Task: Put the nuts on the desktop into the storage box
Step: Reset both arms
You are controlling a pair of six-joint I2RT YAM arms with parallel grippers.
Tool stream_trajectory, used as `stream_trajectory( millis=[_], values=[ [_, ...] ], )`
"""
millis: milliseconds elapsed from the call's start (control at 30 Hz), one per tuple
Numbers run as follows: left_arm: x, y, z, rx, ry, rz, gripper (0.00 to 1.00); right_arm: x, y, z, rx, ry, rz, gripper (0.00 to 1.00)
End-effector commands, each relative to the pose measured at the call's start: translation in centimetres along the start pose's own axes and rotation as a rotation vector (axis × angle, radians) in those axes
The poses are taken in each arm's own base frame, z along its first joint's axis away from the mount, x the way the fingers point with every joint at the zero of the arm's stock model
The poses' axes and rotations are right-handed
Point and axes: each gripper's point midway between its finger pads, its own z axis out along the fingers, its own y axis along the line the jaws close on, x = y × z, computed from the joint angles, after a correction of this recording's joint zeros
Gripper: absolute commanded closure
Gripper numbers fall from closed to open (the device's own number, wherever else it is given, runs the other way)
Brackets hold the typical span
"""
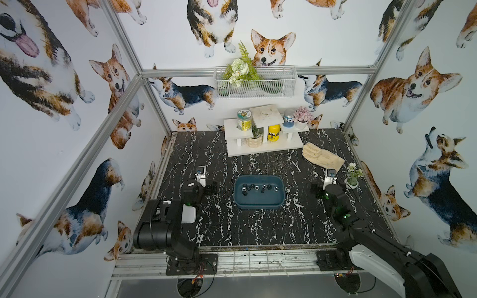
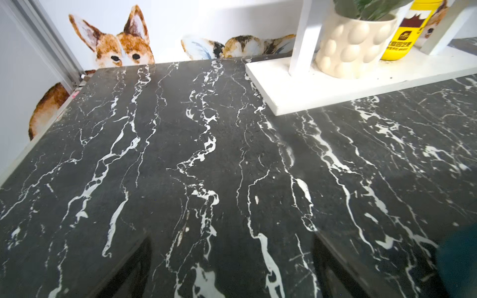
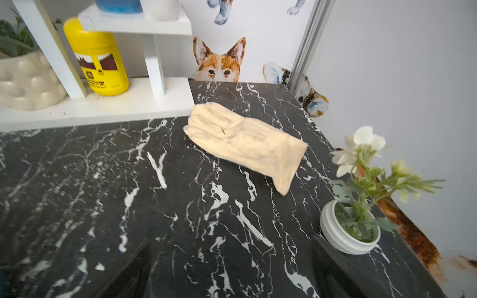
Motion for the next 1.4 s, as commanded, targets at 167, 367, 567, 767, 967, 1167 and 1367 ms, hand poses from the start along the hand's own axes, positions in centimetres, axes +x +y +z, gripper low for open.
stream_trajectory(
  millis=[167,367,567,767,967,1167,1367],
  values=[
    [-4.2,1.5,-0.8,-0.085,-0.192,-0.013,0.0,-3.9,1.4,2.6,-0.192,-0.237,-0.017,0.0],
    [-4.1,1.5,-0.9,-0.083,-0.187,-0.014,0.0,-2.5,0.4,5.4,-0.22,-0.188,0.09,0.0],
    [-4.0,1.3,-0.3,-0.067,-0.166,-0.008,0.0,-2.5,0.4,5.0,-0.225,-0.222,0.095,0.0],
    [-4.1,1.4,-0.2,-0.073,-0.162,-0.007,0.0,-2.4,0.4,4.8,-0.226,-0.217,0.091,0.0],
    [-4.1,1.3,-0.2,-0.073,-0.161,-0.007,0.0,-2.4,0.4,4.7,-0.227,-0.219,0.087,0.0],
    [-4.0,1.3,0.0,-0.077,-0.156,-0.006,0.0,-2.5,0.4,4.7,-0.227,-0.217,0.087,0.0],
    [-4.0,1.3,0.0,-0.076,-0.154,-0.004,0.0,-2.5,0.4,4.7,-0.228,-0.218,0.087,0.0]
  ],
)
